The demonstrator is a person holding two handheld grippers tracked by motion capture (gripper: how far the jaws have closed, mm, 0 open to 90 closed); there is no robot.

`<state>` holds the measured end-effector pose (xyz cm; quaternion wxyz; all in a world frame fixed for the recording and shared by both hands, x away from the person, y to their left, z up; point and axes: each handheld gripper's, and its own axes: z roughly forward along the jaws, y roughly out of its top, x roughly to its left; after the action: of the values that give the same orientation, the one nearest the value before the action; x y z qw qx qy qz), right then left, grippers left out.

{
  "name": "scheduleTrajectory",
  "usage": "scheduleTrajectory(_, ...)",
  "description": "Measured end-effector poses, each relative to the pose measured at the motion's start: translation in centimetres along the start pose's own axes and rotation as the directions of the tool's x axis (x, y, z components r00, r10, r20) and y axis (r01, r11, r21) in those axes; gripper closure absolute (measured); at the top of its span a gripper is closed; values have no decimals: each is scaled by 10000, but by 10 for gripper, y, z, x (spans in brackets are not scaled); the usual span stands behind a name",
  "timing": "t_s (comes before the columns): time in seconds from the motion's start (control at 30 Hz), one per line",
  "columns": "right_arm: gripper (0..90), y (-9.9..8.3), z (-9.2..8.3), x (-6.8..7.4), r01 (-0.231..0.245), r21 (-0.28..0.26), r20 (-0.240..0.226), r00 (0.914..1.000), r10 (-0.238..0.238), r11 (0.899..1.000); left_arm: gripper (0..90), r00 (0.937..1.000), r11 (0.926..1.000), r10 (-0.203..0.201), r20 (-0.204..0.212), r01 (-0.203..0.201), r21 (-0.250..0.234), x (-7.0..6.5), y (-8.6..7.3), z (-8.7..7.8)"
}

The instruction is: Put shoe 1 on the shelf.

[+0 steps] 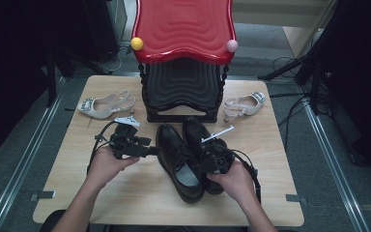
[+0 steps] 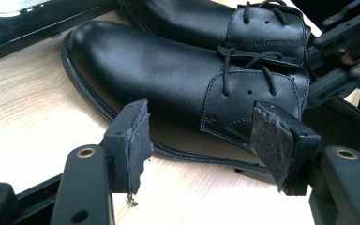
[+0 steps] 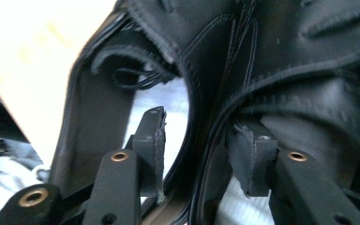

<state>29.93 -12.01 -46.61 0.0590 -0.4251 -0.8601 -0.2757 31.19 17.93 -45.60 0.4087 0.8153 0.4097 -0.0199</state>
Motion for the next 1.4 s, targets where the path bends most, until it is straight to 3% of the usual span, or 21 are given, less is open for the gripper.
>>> scheduleTrajectory(0.2, 631, 9, 17, -1, -170, 260, 626, 9979, 153, 9995, 383, 9998, 10000, -9, -190, 8, -74, 5, -1, -5)
scheduleTrajectory(0.43, 735, 8, 17, -3, -86, 195, 786, 9969, 70, 9998, 388, 9994, 9995, -139, -322, 130, -302, 9, -2, -9)
scheduleTrajectory(0.77, 814, 9, 12, -16, -358, 436, 284, 9990, 346, 9984, 428, 9995, 9995, -147, -291, 139, -294, 9, -3, -16)
scheduleTrajectory(0.97, 825, 4, 0, -27, -204, 485, 86, 9998, 200, 9986, 573, 9997, 9993, 213, -83, -215, -292, 4, 2, -22)
scheduleTrajectory(1.07, 826, 3, -8, -31, -221, 398, -162, 9996, 228, 9990, 683, 9990, 9983, 445, 39, -443, -388, 0, 9, -27)
scheduleTrajectory(1.3, 827, 3, -22, -31, -331, 350, -882, 9955, 361, 9988, 790, 9954, 9949, 876, 390, -855, -529, -6, 40, -36)
scheduleTrajectory(1.4, 827, 4, -28, -31, -337, 221, -1219, 9919, 361, 9992, 829, 9923, 9909, 1217, 212, -1203, -605, -9, 57, -41)
